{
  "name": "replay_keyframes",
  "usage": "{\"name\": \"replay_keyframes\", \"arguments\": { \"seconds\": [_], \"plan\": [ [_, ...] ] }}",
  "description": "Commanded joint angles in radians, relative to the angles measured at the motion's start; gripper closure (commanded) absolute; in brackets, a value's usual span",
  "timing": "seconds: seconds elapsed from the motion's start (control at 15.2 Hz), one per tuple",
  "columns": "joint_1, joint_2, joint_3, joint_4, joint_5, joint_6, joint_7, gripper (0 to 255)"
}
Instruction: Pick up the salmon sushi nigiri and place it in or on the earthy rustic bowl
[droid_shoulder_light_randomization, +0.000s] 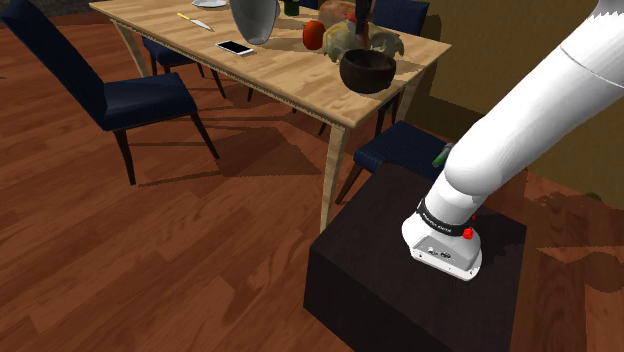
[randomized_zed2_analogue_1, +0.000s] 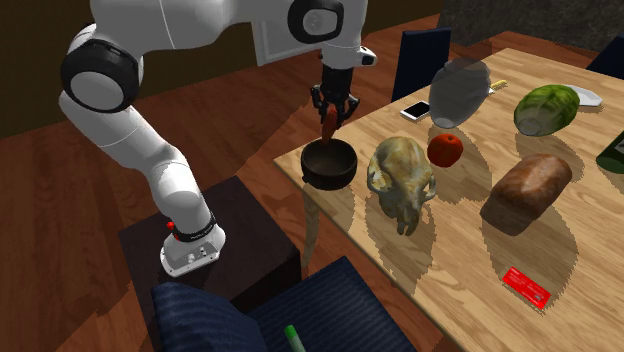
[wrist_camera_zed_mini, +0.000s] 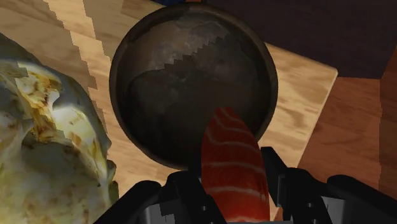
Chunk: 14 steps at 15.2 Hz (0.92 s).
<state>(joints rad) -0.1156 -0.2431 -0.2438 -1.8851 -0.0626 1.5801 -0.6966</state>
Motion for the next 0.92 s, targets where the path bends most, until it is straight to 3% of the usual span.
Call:
{"name": "replay_keyframes", "arguments": {
  "seconds": [0.0,0.86],
  "plan": [
    [-0.019,-0.029,-0.026,-0.027,-0.016,0.000,-0.043,255],
    [-0.038,-0.057,-0.053,-0.214,-0.035,0.162,-0.069,255]
  ]
}}
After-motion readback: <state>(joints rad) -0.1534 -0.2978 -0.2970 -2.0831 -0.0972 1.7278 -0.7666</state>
